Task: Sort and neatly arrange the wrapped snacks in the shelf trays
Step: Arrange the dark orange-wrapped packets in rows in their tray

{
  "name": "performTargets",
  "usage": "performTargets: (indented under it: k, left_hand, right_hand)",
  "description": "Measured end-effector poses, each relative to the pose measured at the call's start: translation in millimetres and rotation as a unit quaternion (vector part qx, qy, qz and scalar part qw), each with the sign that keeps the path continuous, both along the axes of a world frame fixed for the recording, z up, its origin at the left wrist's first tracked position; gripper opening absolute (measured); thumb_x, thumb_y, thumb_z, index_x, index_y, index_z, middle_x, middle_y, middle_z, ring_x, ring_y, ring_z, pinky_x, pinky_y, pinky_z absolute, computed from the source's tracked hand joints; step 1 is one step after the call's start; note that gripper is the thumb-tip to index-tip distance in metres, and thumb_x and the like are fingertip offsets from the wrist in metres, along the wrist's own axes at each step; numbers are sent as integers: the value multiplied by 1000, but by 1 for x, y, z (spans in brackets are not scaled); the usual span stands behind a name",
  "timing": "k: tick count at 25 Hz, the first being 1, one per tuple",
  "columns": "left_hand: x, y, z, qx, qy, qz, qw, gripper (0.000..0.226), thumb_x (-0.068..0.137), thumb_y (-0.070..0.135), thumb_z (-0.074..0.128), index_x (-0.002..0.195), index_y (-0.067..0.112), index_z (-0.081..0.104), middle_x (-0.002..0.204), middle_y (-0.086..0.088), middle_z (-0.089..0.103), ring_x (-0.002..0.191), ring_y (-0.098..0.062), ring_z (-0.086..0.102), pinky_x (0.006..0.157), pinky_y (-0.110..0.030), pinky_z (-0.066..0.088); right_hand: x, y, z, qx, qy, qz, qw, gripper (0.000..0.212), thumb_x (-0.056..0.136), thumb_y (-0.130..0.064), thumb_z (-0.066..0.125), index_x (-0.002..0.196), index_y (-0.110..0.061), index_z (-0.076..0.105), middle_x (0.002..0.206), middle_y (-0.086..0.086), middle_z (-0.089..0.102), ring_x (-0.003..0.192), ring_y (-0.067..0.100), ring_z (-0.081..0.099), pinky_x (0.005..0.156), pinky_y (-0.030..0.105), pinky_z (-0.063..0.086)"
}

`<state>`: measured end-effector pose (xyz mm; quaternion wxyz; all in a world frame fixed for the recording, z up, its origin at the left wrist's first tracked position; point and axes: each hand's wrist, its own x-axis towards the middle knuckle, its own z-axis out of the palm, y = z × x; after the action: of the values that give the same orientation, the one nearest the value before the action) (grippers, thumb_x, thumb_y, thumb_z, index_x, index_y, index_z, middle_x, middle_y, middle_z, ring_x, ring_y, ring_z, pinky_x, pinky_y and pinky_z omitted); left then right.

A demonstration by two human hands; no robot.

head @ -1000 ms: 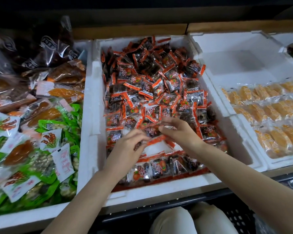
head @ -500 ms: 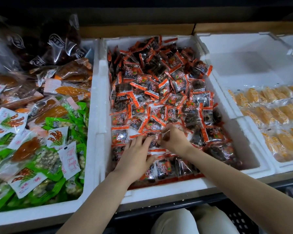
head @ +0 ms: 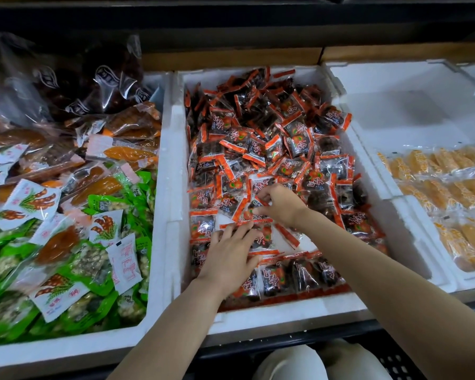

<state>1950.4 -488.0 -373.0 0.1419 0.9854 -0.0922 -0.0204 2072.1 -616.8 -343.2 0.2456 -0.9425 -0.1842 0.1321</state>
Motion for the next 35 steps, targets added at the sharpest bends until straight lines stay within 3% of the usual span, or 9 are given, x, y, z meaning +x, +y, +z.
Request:
performTargets:
  k: [3, 5, 8, 12, 15, 19, 24, 29, 35]
  left_hand:
    - [1, 0, -1, 10, 1, -4, 1000, 48, 98, 42, 41, 144, 36, 28, 153, 12, 22, 140, -15, 16, 113, -39, 14]
    - [1, 0, -1, 13, 0, -6, 1000, 48, 98, 43, 40, 144, 36, 28, 152, 12, 24, 140, -15, 16, 112, -39, 14]
    - [1, -1, -2, 15, 1, -4, 1000, 48, 98, 42, 41, 144, 37, 28, 152, 11, 24, 141, -16, 16, 112, -40, 13]
    - [1, -1, -1, 5, -10, -6, 1000, 47, 97, 40, 46, 142, 36, 34, 149, 11, 29, 138, -13, 19, 111, -38, 14]
    - [1, -2, -1, 4, -13, -5, 1000, 46, 96, 40, 46, 141, 36, 35, 146, 12, 30, 136, -12, 20, 109, -37, 15]
    - [0, -3, 0, 7, -13, -3, 1000, 45, 96, 40, 45, 141, 35, 36, 146, 11, 30, 136, -12, 20, 110, -37, 15]
    - [0, -3, 1, 3, -15, -3, 1000, 44, 96, 39, 46, 139, 35, 37, 145, 12, 30, 135, -12, 20, 110, -38, 15]
    - [-1, -3, 1, 3, -9, -4, 1000, 43, 97, 39, 45, 139, 34, 37, 145, 11, 30, 136, -12, 20, 110, -39, 16]
    - [3, 2, 5, -72, -51, 80, 993, 44, 98, 33, 46, 140, 26, 37, 137, 3, 33, 131, -14, 28, 110, -31, 25]
  right_hand:
    - [1, -1, 7, 47, -33, -28, 998, 28, 91, -31, 59, 98, -3, 63, 93, 12, 67, 78, 21, 60, 71, 33, 52]
    - [0, -11, 18, 105, -61, -73, 990, 21, 94, -28, 54, 91, -8, 58, 77, 6, 65, 64, 21, 58, 61, 36, 52]
    - [0, -39, 33, 193, -119, -120, 966, 12, 95, -23, 53, 90, -12, 56, 79, 2, 66, 71, 23, 62, 66, 37, 52]
    - [-7, -63, 30, 19, -118, 8, 993, 12, 94, -20, 53, 84, -21, 59, 77, -8, 65, 67, 13, 63, 60, 21, 50]
    - [-9, -56, 8, -16, -64, 70, 995, 10, 93, -22, 54, 87, -28, 60, 92, -3, 65, 82, 13, 63, 76, 30, 53]
    - [-16, -50, 5, -13, -121, 85, 989, 33, 91, -23, 58, 124, -22, 54, 127, -3, 54, 122, 16, 42, 98, 33, 42]
    - [-43, -74, 1, -160, -142, 166, 963, 52, 87, -32, 62, 136, -32, 42, 142, -12, 38, 132, 13, 30, 101, 34, 38]
    - [-42, -70, -5, -172, -177, 194, 949, 52, 88, -24, 62, 136, -26, 41, 141, -7, 39, 129, 17, 34, 103, 31, 39]
    - [-26, -12, 11, 71, -86, 32, 993, 50, 93, -27, 56, 137, -17, 35, 135, 4, 49, 116, 21, 52, 96, 38, 45]
